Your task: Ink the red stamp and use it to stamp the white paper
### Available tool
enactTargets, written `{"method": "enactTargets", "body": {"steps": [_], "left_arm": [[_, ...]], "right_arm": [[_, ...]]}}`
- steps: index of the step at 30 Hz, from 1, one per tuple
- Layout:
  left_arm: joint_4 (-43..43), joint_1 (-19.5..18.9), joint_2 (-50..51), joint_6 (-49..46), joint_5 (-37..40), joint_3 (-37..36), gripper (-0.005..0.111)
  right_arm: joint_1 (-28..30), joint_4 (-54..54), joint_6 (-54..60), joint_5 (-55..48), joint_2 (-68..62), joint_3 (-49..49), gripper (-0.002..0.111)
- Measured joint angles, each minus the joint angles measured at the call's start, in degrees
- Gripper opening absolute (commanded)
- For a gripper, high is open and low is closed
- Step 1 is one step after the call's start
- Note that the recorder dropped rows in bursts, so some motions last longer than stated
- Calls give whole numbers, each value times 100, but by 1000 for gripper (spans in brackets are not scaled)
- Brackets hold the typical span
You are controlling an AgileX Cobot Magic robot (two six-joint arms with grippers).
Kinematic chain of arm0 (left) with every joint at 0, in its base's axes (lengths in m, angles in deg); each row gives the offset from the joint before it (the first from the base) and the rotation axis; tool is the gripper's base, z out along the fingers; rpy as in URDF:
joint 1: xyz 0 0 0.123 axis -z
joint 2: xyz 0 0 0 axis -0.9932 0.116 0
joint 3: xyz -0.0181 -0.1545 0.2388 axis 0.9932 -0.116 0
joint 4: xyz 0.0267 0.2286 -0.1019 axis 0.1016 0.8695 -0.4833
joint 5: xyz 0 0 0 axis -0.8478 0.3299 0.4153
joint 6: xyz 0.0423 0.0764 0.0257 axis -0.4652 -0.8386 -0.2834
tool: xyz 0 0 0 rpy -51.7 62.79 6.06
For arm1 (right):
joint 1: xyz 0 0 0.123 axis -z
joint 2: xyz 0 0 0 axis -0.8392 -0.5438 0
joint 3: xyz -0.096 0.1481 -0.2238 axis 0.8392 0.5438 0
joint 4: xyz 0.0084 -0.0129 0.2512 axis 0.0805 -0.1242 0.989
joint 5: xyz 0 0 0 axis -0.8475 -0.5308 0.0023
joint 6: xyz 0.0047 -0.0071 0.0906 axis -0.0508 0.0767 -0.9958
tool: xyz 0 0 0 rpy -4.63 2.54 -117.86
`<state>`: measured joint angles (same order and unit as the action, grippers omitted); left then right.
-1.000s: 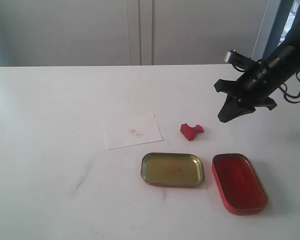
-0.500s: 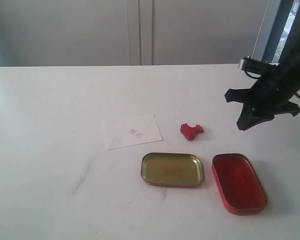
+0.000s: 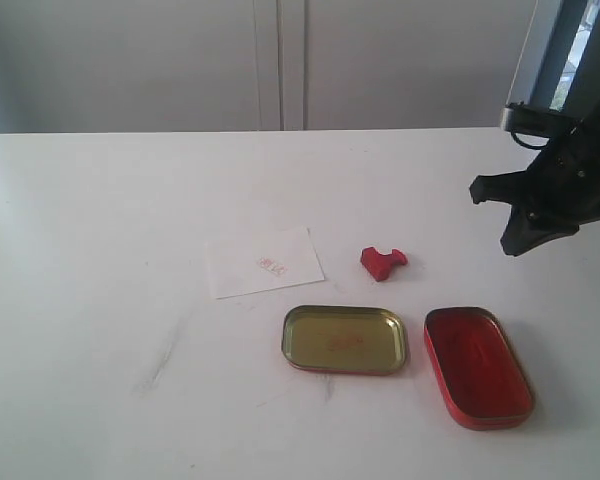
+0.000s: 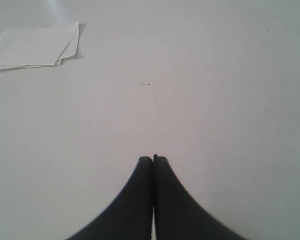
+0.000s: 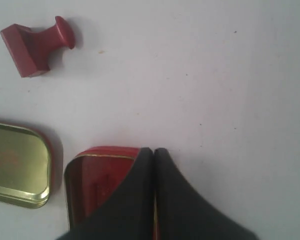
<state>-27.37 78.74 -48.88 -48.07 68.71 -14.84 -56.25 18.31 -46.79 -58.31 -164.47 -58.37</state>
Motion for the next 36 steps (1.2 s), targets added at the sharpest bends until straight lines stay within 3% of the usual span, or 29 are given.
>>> {"method": "enactTargets", "body": {"steps": [13,23,36], "left_arm": [[0,0,0,0,0,0,0],[0,0,0,0,0,0,0],[0,0,0,0,0,0,0]], "right_arm": [[39,-148,-148,173,832,620,0],[713,-163,-160,221,1609,1075,0],[726,-304,-171,582,2478,1945,0]]}}
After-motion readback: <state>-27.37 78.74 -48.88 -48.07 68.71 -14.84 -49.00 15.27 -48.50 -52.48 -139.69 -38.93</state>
